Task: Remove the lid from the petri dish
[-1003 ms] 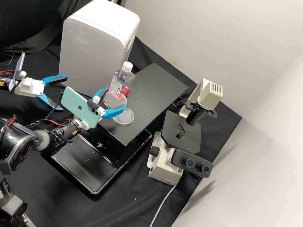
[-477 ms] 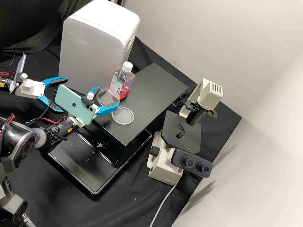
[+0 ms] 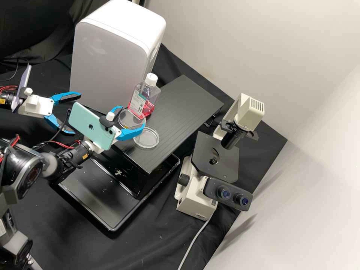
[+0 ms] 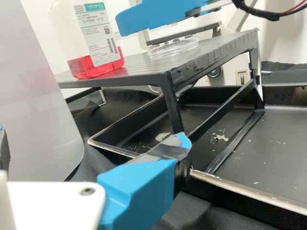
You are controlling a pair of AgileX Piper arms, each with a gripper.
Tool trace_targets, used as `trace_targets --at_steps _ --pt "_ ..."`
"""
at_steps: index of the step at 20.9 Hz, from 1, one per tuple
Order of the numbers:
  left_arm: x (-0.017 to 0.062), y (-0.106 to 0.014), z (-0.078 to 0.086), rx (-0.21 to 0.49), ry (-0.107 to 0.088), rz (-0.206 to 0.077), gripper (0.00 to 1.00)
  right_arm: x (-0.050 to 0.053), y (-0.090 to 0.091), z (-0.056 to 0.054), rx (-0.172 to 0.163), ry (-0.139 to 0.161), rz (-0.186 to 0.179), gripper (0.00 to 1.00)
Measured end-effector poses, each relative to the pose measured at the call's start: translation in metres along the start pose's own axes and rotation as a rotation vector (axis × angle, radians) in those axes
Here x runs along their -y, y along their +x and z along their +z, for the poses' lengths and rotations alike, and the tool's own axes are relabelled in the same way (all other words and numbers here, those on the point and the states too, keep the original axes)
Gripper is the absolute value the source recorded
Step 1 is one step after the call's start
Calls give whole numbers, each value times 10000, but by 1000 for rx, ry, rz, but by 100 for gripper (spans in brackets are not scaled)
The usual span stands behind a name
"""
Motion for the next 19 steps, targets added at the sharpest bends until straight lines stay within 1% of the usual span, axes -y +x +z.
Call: trace_targets --at_steps 4,9,14,19 --pt "0 0 0 0 0 0 100 32 8 25 9 -5 -10 0" --pt "0 0 0 0 0 0 100 32 8 25 9 -5 -10 0" --pt "0 0 0 0 0 0 100 58 0 -4 -1 -4 -21 0" --pt "19 3 -1 0 -2 -6 100 82 4 11 5 -6 -30 0"
